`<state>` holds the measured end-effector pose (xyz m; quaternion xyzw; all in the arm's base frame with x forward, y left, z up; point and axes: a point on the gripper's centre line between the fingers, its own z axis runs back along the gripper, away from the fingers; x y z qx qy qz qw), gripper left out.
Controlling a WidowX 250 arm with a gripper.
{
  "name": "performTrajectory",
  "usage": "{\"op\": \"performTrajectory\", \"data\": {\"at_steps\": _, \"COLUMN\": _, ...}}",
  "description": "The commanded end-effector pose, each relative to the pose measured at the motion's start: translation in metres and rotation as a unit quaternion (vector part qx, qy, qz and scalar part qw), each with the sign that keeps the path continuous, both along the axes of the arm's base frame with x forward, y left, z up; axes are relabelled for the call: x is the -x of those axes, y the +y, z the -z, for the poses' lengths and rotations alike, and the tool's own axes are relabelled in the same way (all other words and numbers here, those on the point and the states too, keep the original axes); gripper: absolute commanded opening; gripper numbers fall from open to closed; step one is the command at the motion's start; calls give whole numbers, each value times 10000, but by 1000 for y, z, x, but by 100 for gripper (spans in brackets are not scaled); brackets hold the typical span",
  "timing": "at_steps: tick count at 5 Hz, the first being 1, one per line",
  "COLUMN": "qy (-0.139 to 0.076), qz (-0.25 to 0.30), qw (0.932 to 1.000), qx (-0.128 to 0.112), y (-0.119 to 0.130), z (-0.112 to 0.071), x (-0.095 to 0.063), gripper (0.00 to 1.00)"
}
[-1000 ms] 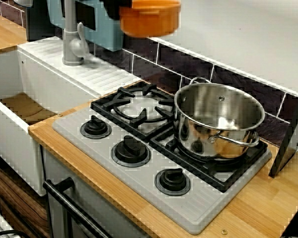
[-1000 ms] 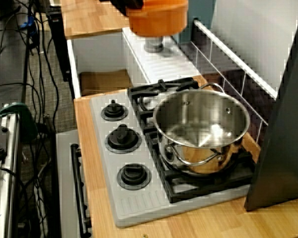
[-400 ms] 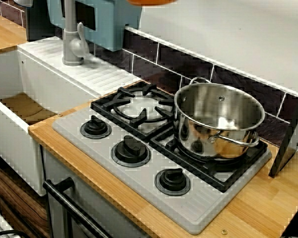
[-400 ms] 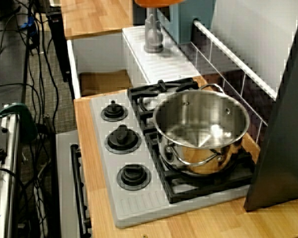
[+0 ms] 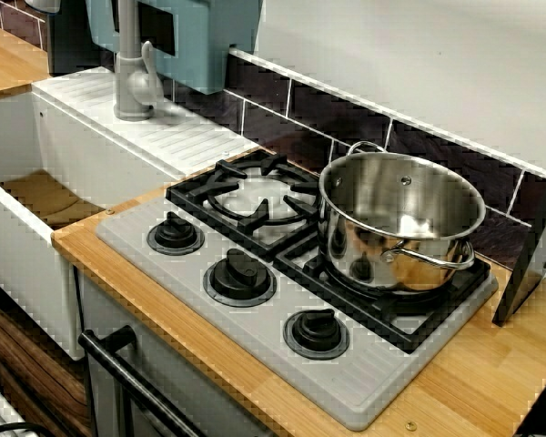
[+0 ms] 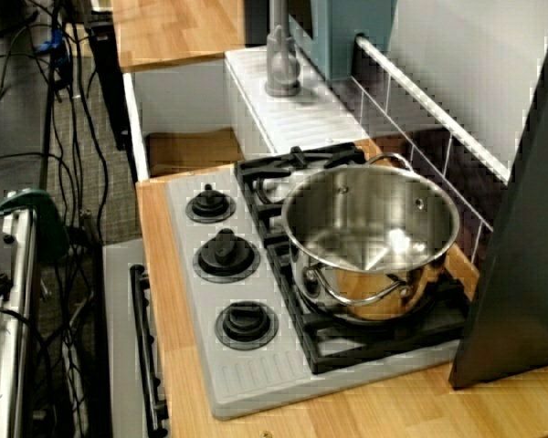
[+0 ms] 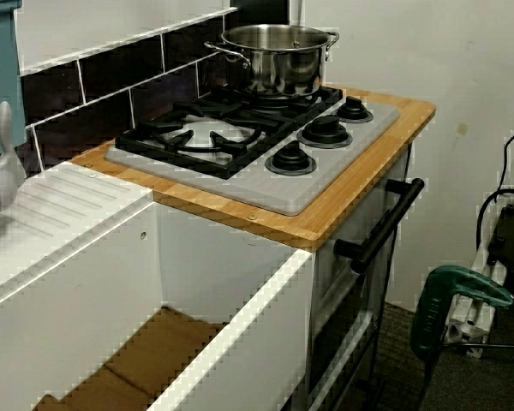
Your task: Lift pot from stove
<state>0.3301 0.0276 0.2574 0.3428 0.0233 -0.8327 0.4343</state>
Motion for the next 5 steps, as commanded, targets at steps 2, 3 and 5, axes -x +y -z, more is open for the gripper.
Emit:
{"op": "performTrajectory", "data": {"at_steps": 2, "qy": -254, "qz": 99, "qw": 9996, "qx": -9, "y": -1, "z": -11, "x": 13, "gripper": 0}}
{"op": "performTrajectory", "data": {"at_steps": 3, "qy": -246, "qz": 138, "qw": 9996, "qx": -26, "y": 1, "z": -9, "x": 14, "gripper": 0}}
{"op": "performTrajectory", "data": {"at_steps": 5, "qy": -238, "qz": 123, "qw": 9996, "qx": 14, "y": 5, "z": -12, "x": 11, "gripper": 0}}
